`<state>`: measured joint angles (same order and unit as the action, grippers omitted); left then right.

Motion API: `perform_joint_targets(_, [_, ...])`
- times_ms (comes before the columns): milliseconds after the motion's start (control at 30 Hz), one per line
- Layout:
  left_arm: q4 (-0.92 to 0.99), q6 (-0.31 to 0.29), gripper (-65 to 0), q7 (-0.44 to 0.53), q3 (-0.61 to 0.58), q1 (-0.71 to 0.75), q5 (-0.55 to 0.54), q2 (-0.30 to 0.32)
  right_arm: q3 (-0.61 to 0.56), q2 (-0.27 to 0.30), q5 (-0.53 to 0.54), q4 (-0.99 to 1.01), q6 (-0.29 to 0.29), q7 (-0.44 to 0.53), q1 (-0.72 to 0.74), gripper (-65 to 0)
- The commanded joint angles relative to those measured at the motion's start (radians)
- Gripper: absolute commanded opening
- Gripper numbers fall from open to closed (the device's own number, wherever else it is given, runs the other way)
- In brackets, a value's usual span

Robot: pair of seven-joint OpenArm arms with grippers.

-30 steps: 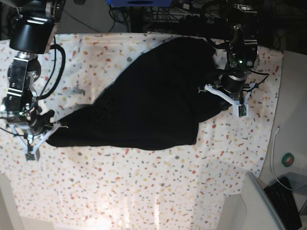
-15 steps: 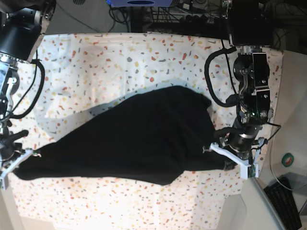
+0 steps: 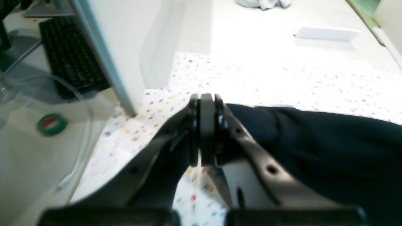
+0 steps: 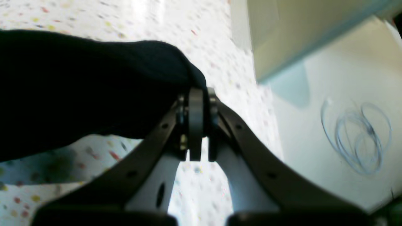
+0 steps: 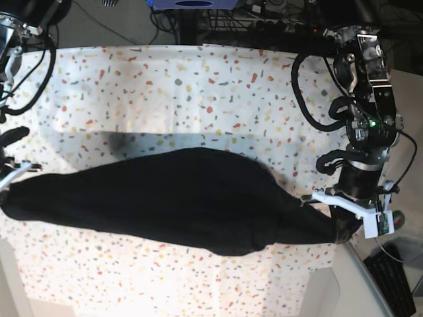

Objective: Layout the t-shirt on the table in an organized manner, then fold the t-shirt properly
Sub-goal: 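Lay the stretched shirt down and release both grippers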

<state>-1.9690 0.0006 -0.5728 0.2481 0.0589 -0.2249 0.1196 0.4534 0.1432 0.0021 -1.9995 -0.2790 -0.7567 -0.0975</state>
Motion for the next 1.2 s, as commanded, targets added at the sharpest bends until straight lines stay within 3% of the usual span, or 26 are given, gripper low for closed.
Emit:
perform_joint_targets(0, [-0.011,0.009,-65.0,0.033,0.020,-0.023,0.005,0.009,0.012,0.016,0.000,-0.016,0.010,0.038,0.022,-65.0])
perform_joint_targets(133, [0.040,0.009,-65.0,0.033,0.026,-0.100,0.005,0.002,0.009,0.020,0.000,-0.008,0.010,0.038,0.084,-65.0])
perform_joint_targets(300, [0.156,0.009,-65.0,0.032,-0.080,-0.270,0.015,-0.004,0.005,0.020,0.000,0.090,0.010,0.030,0.261,-65.0])
perform_joint_targets(467, [0.503,0.009,-65.0,0.038,-0.174,-0.437,0.014,-0.005,-0.040,0.054,0.000,0.457,0.010,0.049,0.453,-65.0])
perform_joint_targets(533, [0.649,0.009,-65.0,0.047,-0.175,-0.494,0.006,-0.008,-0.058,0.060,0.000,0.659,0.010,0.118,0.534,-65.0])
perform_joint_targets(633, [0.778,0.009,-65.0,0.147,-0.175,-0.515,0.014,-0.018,-0.061,0.062,-0.006,0.892,0.010,0.234,0.620,-65.0])
perform_joint_targets(700, [0.828,0.009,-65.0,0.213,-0.188,-0.506,0.014,-0.018,-0.063,0.085,-0.006,0.998,0.010,0.222,0.666,-65.0])
perform_joint_targets(800, [0.874,0.009,-65.0,0.261,-0.188,-0.479,0.014,-0.019,-0.054,0.092,0.000,1.035,0.007,0.099,0.701,-31.1])
perform_joint_targets(833, [0.883,0.009,-65.0,0.264,-0.181,-0.465,0.014,-0.019,-0.051,0.089,0.002,0.997,-0.007,0.065,0.684,-22.1])
perform_joint_targets(867, [0.886,0.009,-65.0,0.264,-0.180,-0.453,0.014,-0.018,-0.048,0.088,0.012,0.935,-0.044,0.044,0.646,-17.3])
perform_joint_targets(933, [0.894,0.009,-65.0,0.265,-0.177,-0.417,0.014,-0.010,-0.021,0.072,0.080,0.768,-0.138,-0.014,0.540,-16.5])
perform_joint_targets(967, [0.894,0.009,-65.0,0.265,-0.177,-0.400,0.014,-0.008,-0.014,0.054,0.115,0.704,-0.153,-0.057,0.494,-16.5])
perform_joint_targets(1067, [0.886,0.009,-65.0,0.267,-0.177,-0.322,0.014,0.016,0.021,-0.007,0.201,0.567,-0.153,-0.142,0.356,-16.5])
perform_joint_targets(1167, [0.886,0.009,-65.0,0.293,-0.177,-0.245,0.014,0.038,0.055,-0.100,0.230,0.564,-0.153,-0.090,0.252,-16.5])
